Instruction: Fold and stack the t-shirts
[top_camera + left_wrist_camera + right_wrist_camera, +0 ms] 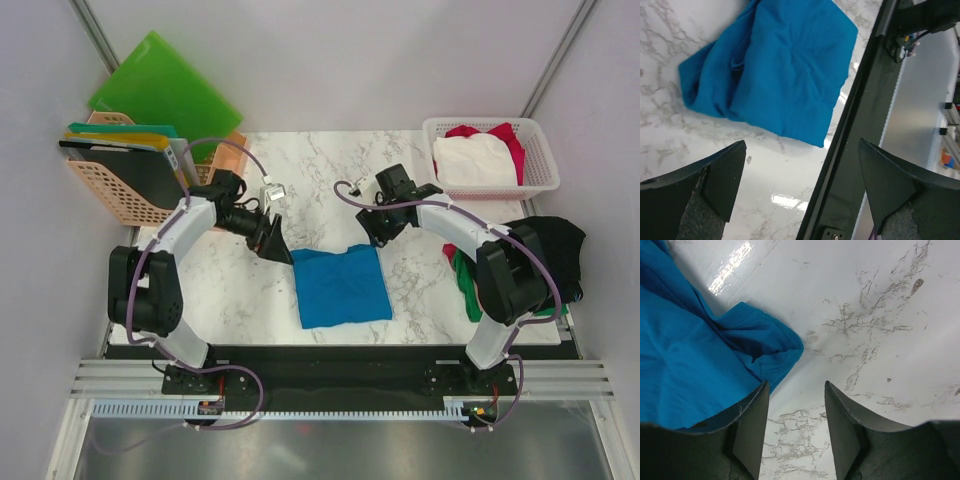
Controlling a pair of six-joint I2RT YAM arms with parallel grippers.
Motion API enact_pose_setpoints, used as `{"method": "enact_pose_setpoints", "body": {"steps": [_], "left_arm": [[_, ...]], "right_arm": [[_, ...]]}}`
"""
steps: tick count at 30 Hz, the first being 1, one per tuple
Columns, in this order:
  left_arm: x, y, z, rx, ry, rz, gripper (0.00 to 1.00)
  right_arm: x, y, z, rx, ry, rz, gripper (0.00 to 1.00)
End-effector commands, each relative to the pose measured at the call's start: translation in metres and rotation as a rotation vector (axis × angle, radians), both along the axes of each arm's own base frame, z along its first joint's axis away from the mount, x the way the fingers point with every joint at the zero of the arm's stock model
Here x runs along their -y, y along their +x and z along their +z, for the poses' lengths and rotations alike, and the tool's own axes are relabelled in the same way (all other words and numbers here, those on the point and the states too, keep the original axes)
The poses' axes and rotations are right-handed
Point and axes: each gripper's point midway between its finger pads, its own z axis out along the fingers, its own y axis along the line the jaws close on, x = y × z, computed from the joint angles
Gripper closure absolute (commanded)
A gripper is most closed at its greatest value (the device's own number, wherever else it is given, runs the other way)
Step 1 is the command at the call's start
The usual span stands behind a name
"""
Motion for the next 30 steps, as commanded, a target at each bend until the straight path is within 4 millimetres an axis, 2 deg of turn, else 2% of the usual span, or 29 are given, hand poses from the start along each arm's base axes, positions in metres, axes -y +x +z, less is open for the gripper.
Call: {"method": "enact_pose_setpoints", "body": {"steps": [1, 5, 6, 10, 17, 19, 23, 25, 30], "left_arm": [[0.018, -0.014, 0.012, -0.117, -0.133, -0.055, 0.0], [0.023, -0.017, 0.0, -0.226, -0.167, -0.075, 0.0], [0.023, -0.018, -0.008, -0.267, -0.17, -0.075, 0.0], [0.023, -0.021, -0.02, -0.298, -0.163, -0.081, 0.0], [0.022, -0.006, -0.042, -0.212, -0.023, -0.02, 0.0], [0.022, 0.003, -0.051, -0.173, 0.03, -0.002, 0.0], [0.026, 0.009, -0.067, -0.179, 0.078, 0.005, 0.0], [0.029, 0.012, -0.068, -0.176, 0.082, -0.001, 0.0], [0.036, 0.013, -0.08, -0.187, 0.113, -0.018, 0.0]], "right_arm": [[-0.01, 0.001, 0.009, 0.011, 0.055, 0.008, 0.45], [-0.007, 0.003, 0.008, 0.02, 0.039, 0.002, 0.45], [-0.007, 0.003, 0.009, 0.02, 0.039, 0.003, 0.45], [-0.008, 0.003, 0.008, 0.014, 0.046, 0.005, 0.44], [-0.008, 0.004, -0.004, -0.003, 0.036, 0.006, 0.46], [-0.009, 0.003, -0.007, -0.01, 0.038, 0.007, 0.46], [-0.01, 0.003, -0.008, -0.007, 0.043, 0.01, 0.46], [-0.007, 0.002, -0.012, -0.01, 0.032, 0.012, 0.46], [-0.003, 0.0, -0.022, -0.022, 0.019, 0.009, 0.54]]}}
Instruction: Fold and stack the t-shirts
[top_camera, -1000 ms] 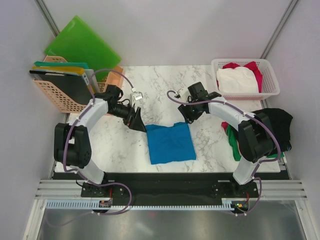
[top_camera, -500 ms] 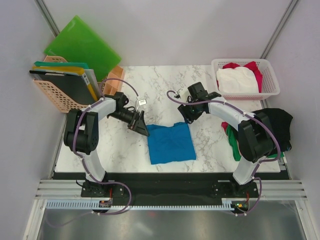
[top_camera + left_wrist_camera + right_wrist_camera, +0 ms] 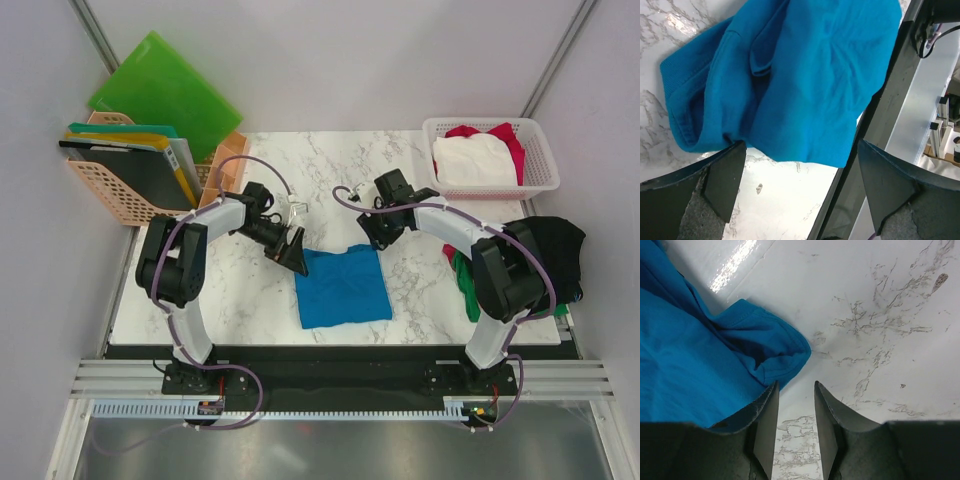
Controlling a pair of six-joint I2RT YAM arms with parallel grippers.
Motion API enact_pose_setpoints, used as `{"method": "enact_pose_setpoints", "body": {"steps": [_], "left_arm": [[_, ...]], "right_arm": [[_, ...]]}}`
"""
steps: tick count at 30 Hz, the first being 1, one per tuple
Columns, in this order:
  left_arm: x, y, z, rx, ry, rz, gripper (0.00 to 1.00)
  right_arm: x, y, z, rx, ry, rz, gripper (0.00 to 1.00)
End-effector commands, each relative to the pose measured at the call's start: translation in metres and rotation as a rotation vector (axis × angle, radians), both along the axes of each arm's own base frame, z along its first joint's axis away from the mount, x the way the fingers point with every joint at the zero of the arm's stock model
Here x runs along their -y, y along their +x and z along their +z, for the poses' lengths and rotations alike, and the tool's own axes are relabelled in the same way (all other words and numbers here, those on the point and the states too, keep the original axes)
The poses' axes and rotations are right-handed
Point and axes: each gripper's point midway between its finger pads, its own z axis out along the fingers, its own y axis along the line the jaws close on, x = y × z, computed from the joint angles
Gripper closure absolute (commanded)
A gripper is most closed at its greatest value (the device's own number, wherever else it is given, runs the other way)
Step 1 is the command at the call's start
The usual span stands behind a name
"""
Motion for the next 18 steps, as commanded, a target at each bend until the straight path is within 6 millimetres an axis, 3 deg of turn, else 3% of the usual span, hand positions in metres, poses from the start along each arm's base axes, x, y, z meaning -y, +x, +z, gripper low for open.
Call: {"method": "enact_pose_setpoints", "body": {"steps": [1, 6, 8, 9, 10, 13, 15, 18], "left_arm": [[0.007, 0.013, -0.004, 0.021, 0.023, 0.008, 0.02], [0.008, 0.012, -0.009, 0.033, 0.049, 0.001, 0.09], [0.007, 0.012, -0.008, 0.042, 0.051, 0.002, 0.07], [0.006, 0.011, -0.009, 0.039, 0.052, 0.002, 0.07], [0.006, 0.011, -0.007, 0.047, 0.052, 0.004, 0.06], [0.006, 0.01, -0.006, 0.055, 0.048, 0.004, 0.06], [0.007, 0.01, -0.005, 0.058, 0.047, 0.005, 0.06], [0.007, 0.011, -0.006, 0.058, 0.045, 0.006, 0.06]], "right_arm": [[-0.002, 0.003, -0.008, -0.004, 0.013, 0.007, 0.59], [-0.006, -0.001, -0.007, -0.025, 0.042, 0.016, 0.6], [-0.006, -0.004, 0.005, -0.015, 0.045, 0.025, 0.45], [-0.005, -0.003, 0.011, -0.002, 0.045, 0.028, 0.45], [-0.004, -0.003, 0.016, 0.011, 0.044, 0.03, 0.35], [0.005, 0.004, 0.04, 0.068, 0.03, 0.012, 0.26], [0.006, 0.003, 0.056, 0.061, 0.069, 0.011, 0.24], [-0.001, -0.01, 0.063, -0.003, 0.126, 0.032, 0.27]]}}
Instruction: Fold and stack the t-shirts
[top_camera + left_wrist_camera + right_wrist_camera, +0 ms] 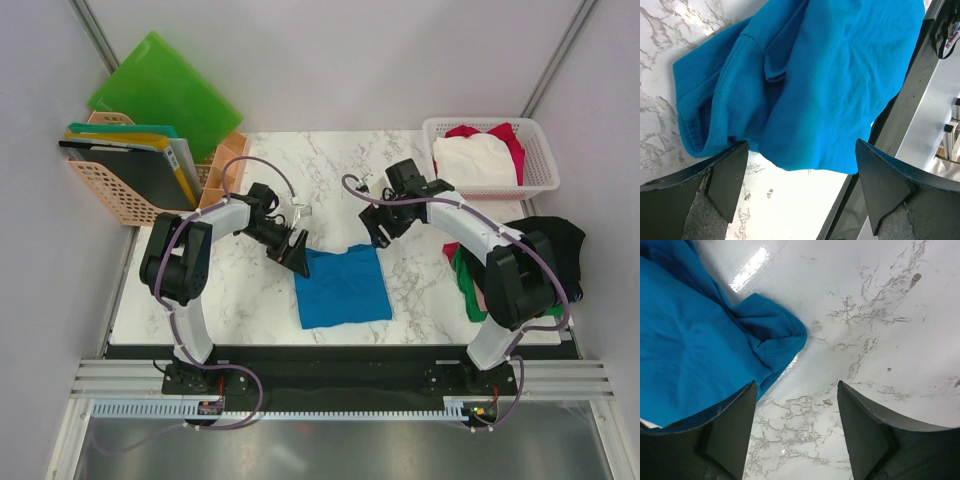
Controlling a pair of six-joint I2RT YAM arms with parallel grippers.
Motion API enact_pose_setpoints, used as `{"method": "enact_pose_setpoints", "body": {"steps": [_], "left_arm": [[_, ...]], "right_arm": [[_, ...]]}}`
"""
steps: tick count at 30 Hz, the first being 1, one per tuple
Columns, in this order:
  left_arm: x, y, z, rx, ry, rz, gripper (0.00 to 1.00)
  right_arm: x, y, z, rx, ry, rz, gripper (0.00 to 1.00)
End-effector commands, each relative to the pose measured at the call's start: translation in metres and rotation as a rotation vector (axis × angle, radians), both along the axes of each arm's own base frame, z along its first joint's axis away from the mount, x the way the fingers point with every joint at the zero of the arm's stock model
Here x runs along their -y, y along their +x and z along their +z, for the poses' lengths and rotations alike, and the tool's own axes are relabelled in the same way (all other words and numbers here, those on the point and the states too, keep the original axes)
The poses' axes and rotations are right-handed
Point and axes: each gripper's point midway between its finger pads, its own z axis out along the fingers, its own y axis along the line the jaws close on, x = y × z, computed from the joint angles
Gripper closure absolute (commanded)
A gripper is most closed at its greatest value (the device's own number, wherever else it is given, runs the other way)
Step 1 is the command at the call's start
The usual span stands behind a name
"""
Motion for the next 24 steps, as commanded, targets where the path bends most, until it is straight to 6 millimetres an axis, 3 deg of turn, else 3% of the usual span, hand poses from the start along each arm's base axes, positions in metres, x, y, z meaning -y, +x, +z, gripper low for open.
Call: {"method": "enact_pose_setpoints", "body": {"steps": [1, 8, 17, 18, 19, 21, 22, 23, 24], "left_arm": [[0.006, 0.006, 0.011, 0.044, -0.018, 0.009, 0.06], [0.008, 0.003, 0.007, 0.035, -0.014, 0.001, 0.06], [0.008, 0.005, 0.003, 0.035, -0.001, 0.003, 0.09], [0.007, 0.006, 0.0, 0.031, 0.002, 0.004, 0.13], [0.007, 0.005, 0.0, 0.029, 0.003, 0.003, 0.34], [0.007, 0.005, -0.002, 0.028, 0.008, 0.001, 0.62], [0.007, 0.004, -0.003, 0.025, 0.01, 0.001, 0.73], [0.007, 0.004, -0.003, 0.026, 0.01, 0.0, 0.94], [0.006, 0.005, -0.003, 0.026, 0.012, 0.003, 0.98]], "right_arm": [[-0.017, -0.013, 0.036, -0.033, 0.132, 0.053, 0.28], [-0.035, -0.045, 0.005, -0.242, 0.237, 0.086, 0.43], [-0.036, -0.049, -0.026, -0.318, 0.221, 0.091, 0.44], [-0.037, -0.049, -0.027, -0.32, 0.227, 0.093, 0.52], [-0.038, -0.049, -0.028, -0.322, 0.228, 0.095, 0.6], [-0.039, -0.05, -0.029, -0.327, 0.236, 0.094, 0.79], [-0.039, -0.05, -0.028, -0.329, 0.237, 0.095, 0.84], [-0.038, -0.051, -0.028, -0.329, 0.236, 0.092, 0.89], [-0.038, -0.051, -0.027, -0.326, 0.237, 0.092, 0.91]]}}
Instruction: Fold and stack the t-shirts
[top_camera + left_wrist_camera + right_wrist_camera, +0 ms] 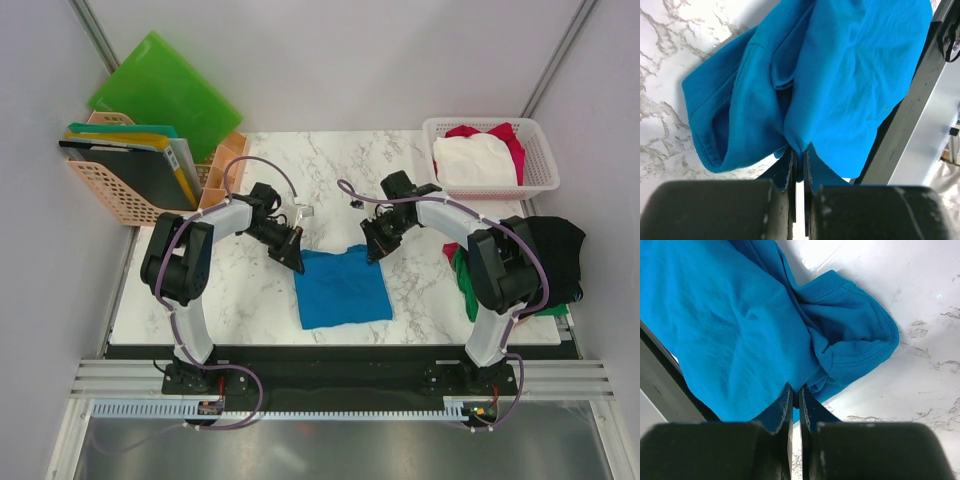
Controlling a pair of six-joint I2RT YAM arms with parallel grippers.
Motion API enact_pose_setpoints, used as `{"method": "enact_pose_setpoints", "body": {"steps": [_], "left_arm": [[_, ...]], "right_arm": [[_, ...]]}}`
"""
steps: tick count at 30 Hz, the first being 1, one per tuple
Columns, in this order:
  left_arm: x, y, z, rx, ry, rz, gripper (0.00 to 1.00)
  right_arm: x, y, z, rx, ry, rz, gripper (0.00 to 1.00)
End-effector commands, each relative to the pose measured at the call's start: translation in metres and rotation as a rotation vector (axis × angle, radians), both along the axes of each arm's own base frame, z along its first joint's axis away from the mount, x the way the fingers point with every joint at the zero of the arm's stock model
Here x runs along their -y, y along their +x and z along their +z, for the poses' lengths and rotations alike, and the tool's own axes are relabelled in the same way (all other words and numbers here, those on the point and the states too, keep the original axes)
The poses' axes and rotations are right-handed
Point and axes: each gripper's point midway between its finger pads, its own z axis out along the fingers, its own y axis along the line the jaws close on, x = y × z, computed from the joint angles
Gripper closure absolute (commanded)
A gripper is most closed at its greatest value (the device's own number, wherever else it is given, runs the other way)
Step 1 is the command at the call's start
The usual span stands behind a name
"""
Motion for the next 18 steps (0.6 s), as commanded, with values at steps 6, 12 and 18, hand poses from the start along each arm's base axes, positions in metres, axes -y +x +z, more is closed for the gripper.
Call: {"method": "enact_pose_setpoints", "body": {"steps": [6, 12, 18], "left_arm": [[0.004, -0.002, 0.007, 0.018, -0.024, -0.007, 0.98], [0.005, -0.01, 0.028, 0.075, -0.043, -0.017, 0.98], [0.004, -0.015, 0.042, 0.12, -0.053, -0.02, 0.98]], "right_arm": [[-0.004, -0.006, 0.014, 0.007, 0.046, 0.023, 0.97], [-0.008, -0.009, 0.038, 0.033, 0.077, 0.033, 0.98], [-0.007, -0.009, 0.055, 0.066, 0.08, 0.031, 0.98]]}}
